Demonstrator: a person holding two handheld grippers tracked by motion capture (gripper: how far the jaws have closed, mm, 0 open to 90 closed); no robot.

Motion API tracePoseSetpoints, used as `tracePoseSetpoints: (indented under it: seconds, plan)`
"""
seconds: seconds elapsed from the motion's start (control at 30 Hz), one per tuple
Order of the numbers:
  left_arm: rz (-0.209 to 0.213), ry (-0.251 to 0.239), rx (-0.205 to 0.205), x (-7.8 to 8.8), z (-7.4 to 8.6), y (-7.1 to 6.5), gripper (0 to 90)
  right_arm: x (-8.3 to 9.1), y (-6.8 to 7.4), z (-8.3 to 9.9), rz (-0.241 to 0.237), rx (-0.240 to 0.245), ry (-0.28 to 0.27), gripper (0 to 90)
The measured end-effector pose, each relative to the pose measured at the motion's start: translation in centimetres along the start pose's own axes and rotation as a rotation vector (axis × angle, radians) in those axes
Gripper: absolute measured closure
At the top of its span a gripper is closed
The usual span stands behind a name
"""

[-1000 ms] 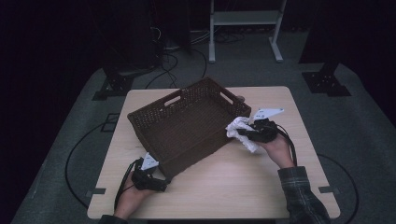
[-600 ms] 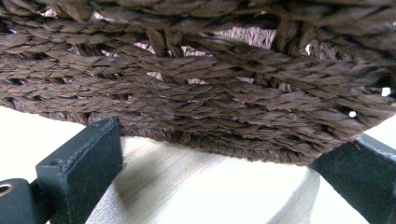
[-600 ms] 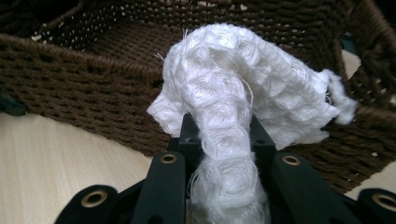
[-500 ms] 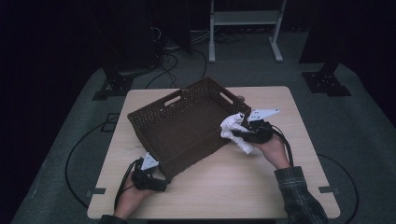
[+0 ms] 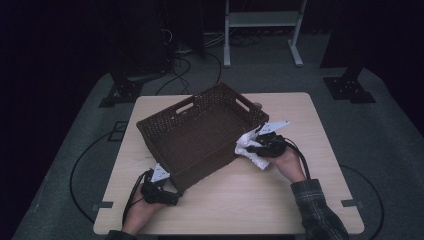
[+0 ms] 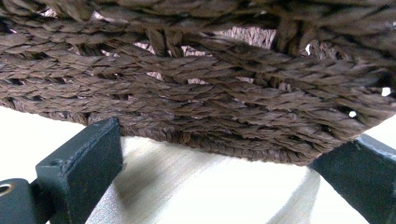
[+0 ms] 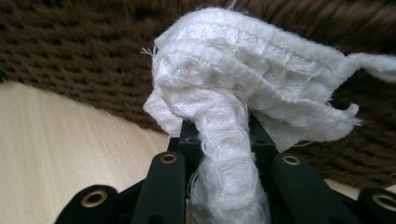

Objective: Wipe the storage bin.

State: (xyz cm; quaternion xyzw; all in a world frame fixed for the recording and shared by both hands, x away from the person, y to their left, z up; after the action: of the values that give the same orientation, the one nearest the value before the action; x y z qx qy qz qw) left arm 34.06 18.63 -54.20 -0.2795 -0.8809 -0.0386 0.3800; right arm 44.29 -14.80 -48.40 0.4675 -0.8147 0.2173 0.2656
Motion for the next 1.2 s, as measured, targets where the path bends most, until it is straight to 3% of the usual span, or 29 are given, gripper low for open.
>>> tracePoseSetpoints:
  seconds: [0.53, 0.9, 1.03, 1.2]
  plan:
    - [-0.001, 0.001, -0.002, 0.0, 0.0, 0.0, 1.5, -2.4, 0.3, 1.8, -0.059, -0.025, 0.067, 73.3]
    - [-0.001, 0.001, -0.002, 0.0, 0.0, 0.0, 1.5, -3.1, 0.8, 2.5, -0.06, 0.009, 0.127, 73.3]
    - [0.0, 0.0, 0.0, 0.0, 0.0, 0.0, 1.5, -2.4, 0.7, 2.0, -0.048, 0.017, 0.112, 73.3]
    - [0.0, 0.0, -0.001, 0.0, 0.0, 0.0, 1.5, -0.9, 0.7, 0.5, -0.023, 0.021, 0.052, 73.4]
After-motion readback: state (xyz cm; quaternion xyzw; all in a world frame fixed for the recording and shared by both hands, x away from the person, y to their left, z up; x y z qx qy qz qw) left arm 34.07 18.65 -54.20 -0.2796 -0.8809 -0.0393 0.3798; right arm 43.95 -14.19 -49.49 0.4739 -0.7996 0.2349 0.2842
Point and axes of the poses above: each handheld gripper's, and its own axes: x roughly backward along the jaws, z roughly out of its underside, y roughly to its left, the point moved 6 cm from there along -x, roughly forward along the jaws, and after that the axes turned 13 degrees about x, right-handed, at the moved point
